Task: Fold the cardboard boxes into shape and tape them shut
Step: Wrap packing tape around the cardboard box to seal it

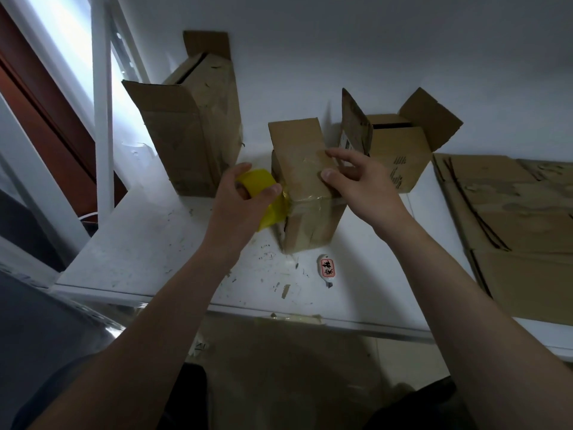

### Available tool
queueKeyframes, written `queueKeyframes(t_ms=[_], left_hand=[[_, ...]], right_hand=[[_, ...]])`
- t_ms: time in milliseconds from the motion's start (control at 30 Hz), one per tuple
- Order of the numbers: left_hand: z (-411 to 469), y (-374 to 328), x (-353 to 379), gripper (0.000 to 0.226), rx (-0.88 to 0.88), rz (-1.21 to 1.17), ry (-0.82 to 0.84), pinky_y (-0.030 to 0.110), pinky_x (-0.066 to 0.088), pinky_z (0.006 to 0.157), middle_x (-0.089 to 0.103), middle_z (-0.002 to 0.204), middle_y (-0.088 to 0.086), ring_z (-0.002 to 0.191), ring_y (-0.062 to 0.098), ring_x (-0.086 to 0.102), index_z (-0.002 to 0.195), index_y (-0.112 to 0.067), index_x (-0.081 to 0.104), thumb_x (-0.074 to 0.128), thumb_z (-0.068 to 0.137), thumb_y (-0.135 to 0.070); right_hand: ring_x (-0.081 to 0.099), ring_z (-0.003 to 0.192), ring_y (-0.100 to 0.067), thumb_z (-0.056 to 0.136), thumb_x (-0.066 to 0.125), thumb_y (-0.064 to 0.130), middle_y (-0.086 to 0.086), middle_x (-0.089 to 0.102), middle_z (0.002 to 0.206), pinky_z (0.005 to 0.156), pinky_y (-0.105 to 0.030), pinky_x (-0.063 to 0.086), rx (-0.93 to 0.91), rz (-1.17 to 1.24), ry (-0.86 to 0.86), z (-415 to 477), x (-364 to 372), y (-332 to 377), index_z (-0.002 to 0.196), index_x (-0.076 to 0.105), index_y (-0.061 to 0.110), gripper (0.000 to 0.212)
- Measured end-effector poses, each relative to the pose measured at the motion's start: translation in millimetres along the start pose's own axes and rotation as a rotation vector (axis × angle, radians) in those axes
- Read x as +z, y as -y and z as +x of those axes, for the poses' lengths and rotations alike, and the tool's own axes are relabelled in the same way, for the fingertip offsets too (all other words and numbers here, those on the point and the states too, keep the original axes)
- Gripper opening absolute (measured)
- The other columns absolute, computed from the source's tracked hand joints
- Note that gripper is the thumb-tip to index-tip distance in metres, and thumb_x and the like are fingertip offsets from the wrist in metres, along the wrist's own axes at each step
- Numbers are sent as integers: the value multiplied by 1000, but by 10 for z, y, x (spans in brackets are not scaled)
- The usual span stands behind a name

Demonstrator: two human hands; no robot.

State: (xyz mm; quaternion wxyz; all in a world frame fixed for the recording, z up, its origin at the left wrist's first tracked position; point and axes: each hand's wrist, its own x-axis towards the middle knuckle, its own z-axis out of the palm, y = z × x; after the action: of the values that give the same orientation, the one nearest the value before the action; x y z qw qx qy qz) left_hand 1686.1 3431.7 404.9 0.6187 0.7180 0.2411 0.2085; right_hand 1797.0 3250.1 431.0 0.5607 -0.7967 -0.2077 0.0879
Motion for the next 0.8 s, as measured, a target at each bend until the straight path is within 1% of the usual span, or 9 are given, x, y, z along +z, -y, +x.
queueKeyframes(t_ms=[100, 233, 267, 367, 467, 533, 633, 700, 800], left_hand=[[44, -13, -17, 70, 39, -11, -9, 36, 54, 87, 50, 124, -13, 109, 10, 56, 139, -41, 44, 79, 79, -47], [93, -16, -53, 68, 55, -6, -10, 37, 55, 88, 48, 127, -9, 111, 14, 55, 141, -37, 43, 79, 83, -43], [108, -17, -72, 67, 50, -11, -12, 38, 55, 89, 47, 129, -7, 113, 17, 54, 143, -35, 44, 78, 85, -41], [139, -15, -121, 65, 15, -55, -19, 44, 56, 92, 49, 131, -4, 118, 23, 54, 144, -28, 45, 76, 88, -36], [156, -10, -129, 70, -14, 5, -37, 45, 54, 95, 47, 137, -3, 121, 25, 52, 145, -29, 45, 77, 85, -44], [164, -2, -125, 72, -24, 29, -38, 45, 53, 96, 45, 138, -3, 121, 24, 51, 145, -31, 44, 78, 83, -47], [156, 11, -127, 75, -15, 4, -30, 40, 52, 93, 47, 132, -5, 116, 20, 53, 143, -31, 44, 79, 80, -51], [150, 23, -120, 76, 6, 15, -30, 31, 51, 85, 48, 122, -12, 107, 10, 53, 142, -32, 43, 82, 79, -48], [129, 51, -73, 77, 53, 52, -27, 16, 45, 67, 43, 111, -23, 96, 0, 50, 138, -35, 41, 86, 77, -29]], right_hand=[[68, 102, 1, 95, 68, 31, 12, 73, 113, 80, -14, 53, -38, 50, -12, 13, 3, 11, 137, 59, 34, 43], [62, 98, 16, 95, 66, 37, 37, 67, 96, 73, -4, 48, -70, 68, -33, -13, 16, 61, 130, 52, 45, 38], [63, 99, 14, 95, 66, 38, 37, 68, 98, 75, -7, 48, -78, 81, -31, -16, 19, 58, 128, 52, 42, 36], [66, 102, 4, 94, 67, 42, 23, 72, 111, 83, -20, 49, -81, 120, -1, -24, 41, 13, 130, 49, 36, 41], [65, 107, 1, 96, 65, 41, 12, 68, 126, 82, -17, 50, -72, 81, 57, -35, 90, -22, 137, 49, 34, 45], [62, 110, 5, 98, 63, 36, 14, 62, 133, 83, -15, 51, -107, 26, 79, -41, 109, -25, 139, 52, 32, 42], [56, 119, 6, 100, 62, 26, 19, 59, 134, 92, -15, 48, -190, -7, 71, -54, 99, -5, 141, 52, 29, 43], [58, 111, 4, 96, 65, 15, 18, 57, 132, 87, -16, 50, -233, 3, 76, -63, 86, -11, 143, 48, 31, 52], [60, 100, -12, 89, 70, 2, 6, 53, 131, 81, -24, 56, -282, -21, 91, -65, 90, -46, 150, 37, 34, 76]])
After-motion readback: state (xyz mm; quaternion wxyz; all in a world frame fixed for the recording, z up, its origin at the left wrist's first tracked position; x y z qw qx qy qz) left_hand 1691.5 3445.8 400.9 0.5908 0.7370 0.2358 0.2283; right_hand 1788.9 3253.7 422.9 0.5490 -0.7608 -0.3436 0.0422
